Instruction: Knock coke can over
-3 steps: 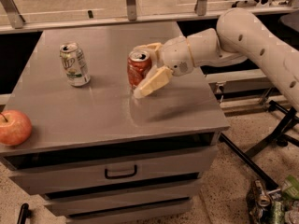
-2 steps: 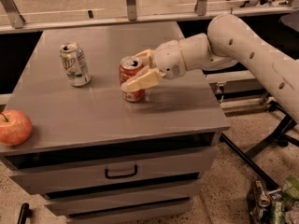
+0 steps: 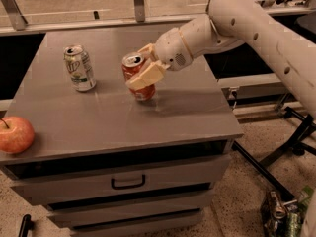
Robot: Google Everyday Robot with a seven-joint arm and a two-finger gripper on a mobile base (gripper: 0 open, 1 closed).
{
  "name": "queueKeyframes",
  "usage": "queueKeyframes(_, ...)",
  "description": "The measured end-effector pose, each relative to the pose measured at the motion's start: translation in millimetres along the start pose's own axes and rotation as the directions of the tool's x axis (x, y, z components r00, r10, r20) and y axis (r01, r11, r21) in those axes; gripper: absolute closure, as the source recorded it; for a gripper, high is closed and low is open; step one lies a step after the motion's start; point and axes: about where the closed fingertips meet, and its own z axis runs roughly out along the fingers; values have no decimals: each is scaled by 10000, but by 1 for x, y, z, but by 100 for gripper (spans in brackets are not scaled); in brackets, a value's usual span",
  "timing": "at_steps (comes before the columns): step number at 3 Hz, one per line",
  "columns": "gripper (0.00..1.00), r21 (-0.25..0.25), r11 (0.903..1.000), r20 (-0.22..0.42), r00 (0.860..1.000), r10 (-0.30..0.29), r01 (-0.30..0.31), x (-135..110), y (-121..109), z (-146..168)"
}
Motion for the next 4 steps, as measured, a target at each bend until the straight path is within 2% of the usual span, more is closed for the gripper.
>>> queueKeyframes(1,100,804,9964,-2463,9692,-69,276,6,-11,-22)
queueKeyframes(2,100,1649,9818,-4532,8914,-92,940,11,-9,-40)
queueKeyframes(3,85,1244,9804,-6320,7739,-403,1526,46,9,-38)
queueKeyframes(4,62,1094,9749,-7117,7000,-595,1941,68,7,-49)
